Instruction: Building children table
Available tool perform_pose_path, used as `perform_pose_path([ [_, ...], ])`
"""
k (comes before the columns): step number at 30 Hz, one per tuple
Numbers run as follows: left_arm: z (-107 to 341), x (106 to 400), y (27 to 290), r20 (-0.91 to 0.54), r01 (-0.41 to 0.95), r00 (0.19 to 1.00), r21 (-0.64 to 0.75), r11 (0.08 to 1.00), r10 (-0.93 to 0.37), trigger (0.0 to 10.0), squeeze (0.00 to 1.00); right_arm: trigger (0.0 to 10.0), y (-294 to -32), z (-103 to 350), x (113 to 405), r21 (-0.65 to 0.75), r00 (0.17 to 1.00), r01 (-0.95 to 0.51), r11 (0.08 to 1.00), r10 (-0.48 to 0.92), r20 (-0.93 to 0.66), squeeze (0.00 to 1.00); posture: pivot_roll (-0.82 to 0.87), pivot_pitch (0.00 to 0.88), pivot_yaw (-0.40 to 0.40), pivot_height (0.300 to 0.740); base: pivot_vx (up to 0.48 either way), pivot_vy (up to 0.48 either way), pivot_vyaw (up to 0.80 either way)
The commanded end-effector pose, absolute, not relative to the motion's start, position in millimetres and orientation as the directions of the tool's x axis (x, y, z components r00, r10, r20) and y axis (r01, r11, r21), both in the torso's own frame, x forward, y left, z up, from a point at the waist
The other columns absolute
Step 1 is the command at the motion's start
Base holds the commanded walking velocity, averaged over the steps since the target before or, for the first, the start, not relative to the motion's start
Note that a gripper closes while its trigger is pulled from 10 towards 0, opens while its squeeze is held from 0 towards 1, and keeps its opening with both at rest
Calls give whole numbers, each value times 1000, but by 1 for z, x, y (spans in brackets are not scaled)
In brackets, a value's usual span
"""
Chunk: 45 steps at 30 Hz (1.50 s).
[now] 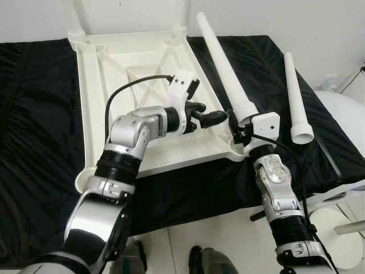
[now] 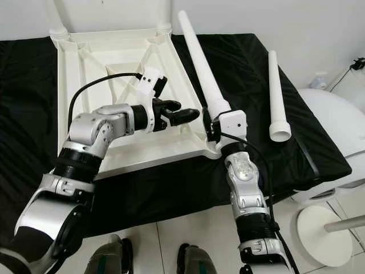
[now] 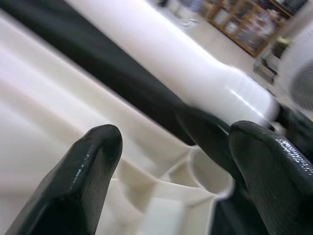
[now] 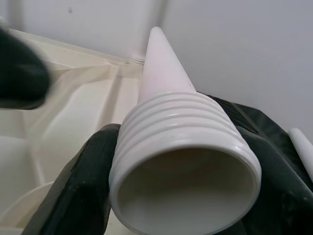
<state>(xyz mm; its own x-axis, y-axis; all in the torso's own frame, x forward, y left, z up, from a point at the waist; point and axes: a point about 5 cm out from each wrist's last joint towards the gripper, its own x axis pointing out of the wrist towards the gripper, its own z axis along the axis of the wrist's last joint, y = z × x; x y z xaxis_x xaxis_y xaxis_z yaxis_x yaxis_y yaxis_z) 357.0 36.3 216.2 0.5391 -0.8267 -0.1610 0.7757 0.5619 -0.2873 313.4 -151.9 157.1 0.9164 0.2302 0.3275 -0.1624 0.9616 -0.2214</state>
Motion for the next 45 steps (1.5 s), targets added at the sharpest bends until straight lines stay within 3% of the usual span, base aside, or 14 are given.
perform_pose_path([
  [1,208,363,36,-188,724,572,-341,599,-798,10000,0,10000,-149,154,311,-253,904,-186,949,266,334,0,32,62,-73,740,0,0,0],
  [10,210,383,42,-196,573,680,-459,679,-706,10000,0,10000,-142,152,309,-285,880,-236,929,329,343,0,29,69,-73,740,0,0,0],
  [19,241,396,39,-111,552,706,-532,642,-699,10000,0,10000,-139,144,304,-322,867,-280,904,382,321,0,17,81,-63,740,0,0,0],
  [28,247,400,37,-107,541,711,-547,638,-695,10000,0,10000,-135,141,301,-358,848,-304,883,422,321,0,15,87,-57,740,0,0,0],
  [45,224,405,43,-191,468,768,-483,740,-611,10000,0,10000,-129,148,301,-386,824,-307,870,446,349,0,9,91,-58,740,0,0,0],
])
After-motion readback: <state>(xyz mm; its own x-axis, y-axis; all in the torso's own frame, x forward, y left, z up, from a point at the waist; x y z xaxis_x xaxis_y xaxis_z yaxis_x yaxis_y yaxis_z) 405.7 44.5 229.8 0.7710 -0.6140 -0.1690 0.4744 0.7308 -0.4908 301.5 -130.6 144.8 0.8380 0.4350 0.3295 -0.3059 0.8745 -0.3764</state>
